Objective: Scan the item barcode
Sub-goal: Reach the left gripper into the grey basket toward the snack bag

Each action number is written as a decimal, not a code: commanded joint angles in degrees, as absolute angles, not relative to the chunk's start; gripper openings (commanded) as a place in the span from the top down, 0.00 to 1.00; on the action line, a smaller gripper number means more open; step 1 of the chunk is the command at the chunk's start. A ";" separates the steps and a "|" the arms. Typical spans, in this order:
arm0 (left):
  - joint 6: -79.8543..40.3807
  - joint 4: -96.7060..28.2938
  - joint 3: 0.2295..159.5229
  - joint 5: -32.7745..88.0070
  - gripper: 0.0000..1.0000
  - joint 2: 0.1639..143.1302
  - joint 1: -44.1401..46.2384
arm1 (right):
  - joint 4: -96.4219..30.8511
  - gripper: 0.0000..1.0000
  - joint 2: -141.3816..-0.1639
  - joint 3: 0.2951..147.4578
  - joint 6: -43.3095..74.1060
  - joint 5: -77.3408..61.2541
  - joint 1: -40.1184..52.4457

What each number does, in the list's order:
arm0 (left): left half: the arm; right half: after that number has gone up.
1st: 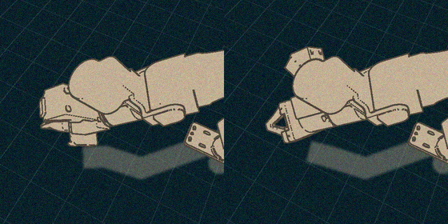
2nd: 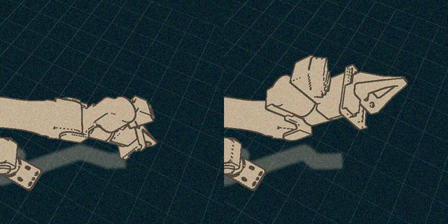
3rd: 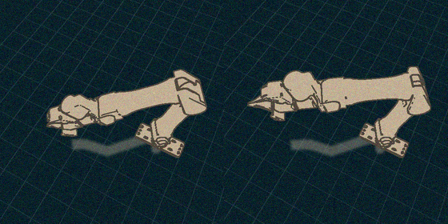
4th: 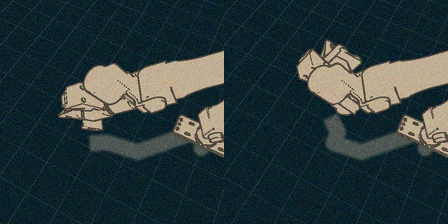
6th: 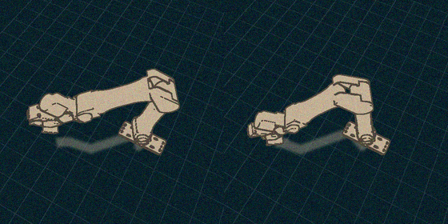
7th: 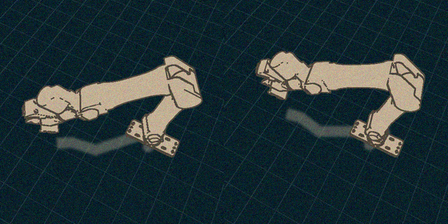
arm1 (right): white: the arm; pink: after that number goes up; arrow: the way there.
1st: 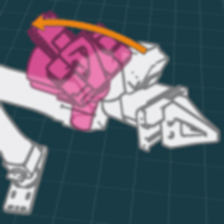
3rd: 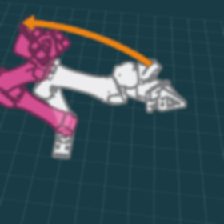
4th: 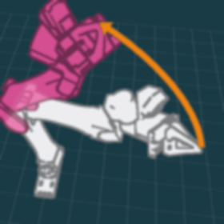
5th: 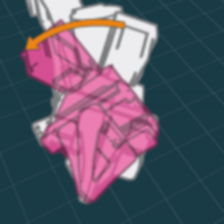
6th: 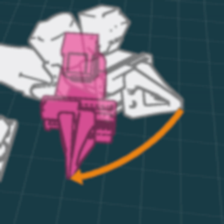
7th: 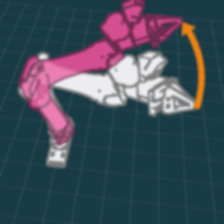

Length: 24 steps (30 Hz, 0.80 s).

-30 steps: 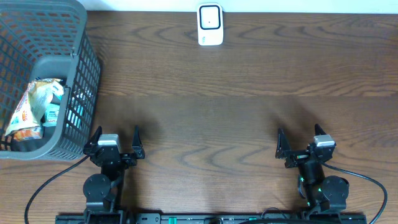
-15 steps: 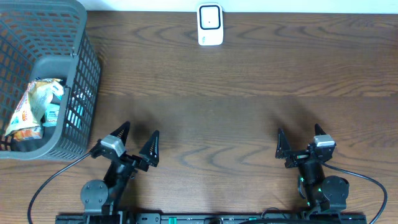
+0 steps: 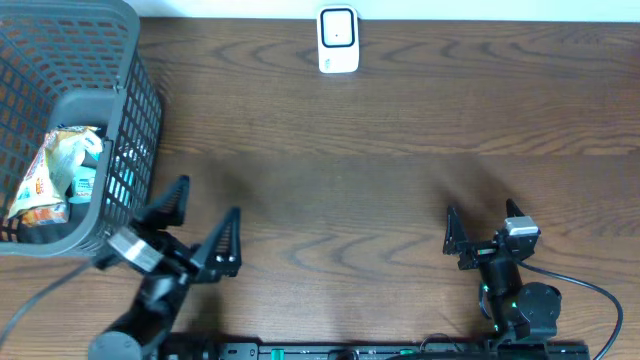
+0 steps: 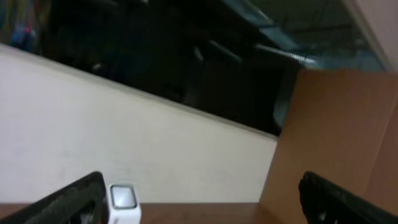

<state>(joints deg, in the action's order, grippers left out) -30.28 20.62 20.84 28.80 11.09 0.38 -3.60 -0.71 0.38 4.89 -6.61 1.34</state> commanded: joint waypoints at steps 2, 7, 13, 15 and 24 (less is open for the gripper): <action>-24.64 11.00 42.33 34.85 0.02 27.33 0.19 | -3.86 0.01 -0.49 0.32 3.99 -6.17 0.84; -13.04 -14.11 66.32 36.88 0.02 44.36 0.16 | -3.86 0.01 -0.49 0.32 3.99 -6.17 0.84; 0.93 -40.75 86.11 29.74 0.02 59.55 0.16 | -3.86 0.01 -0.49 0.32 3.99 -6.17 0.84; 4.34 -47.70 89.91 24.51 0.02 62.98 0.16 | -3.86 0.01 -0.49 0.32 3.99 -6.17 0.84; 4.49 -48.47 90.94 14.94 0.02 62.46 0.16 | -3.86 0.01 -0.49 0.32 3.99 -6.17 0.84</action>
<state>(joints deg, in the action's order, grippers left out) 3.11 -48.77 89.10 23.09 63.88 0.38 -3.64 -0.73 0.38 4.89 -6.42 1.34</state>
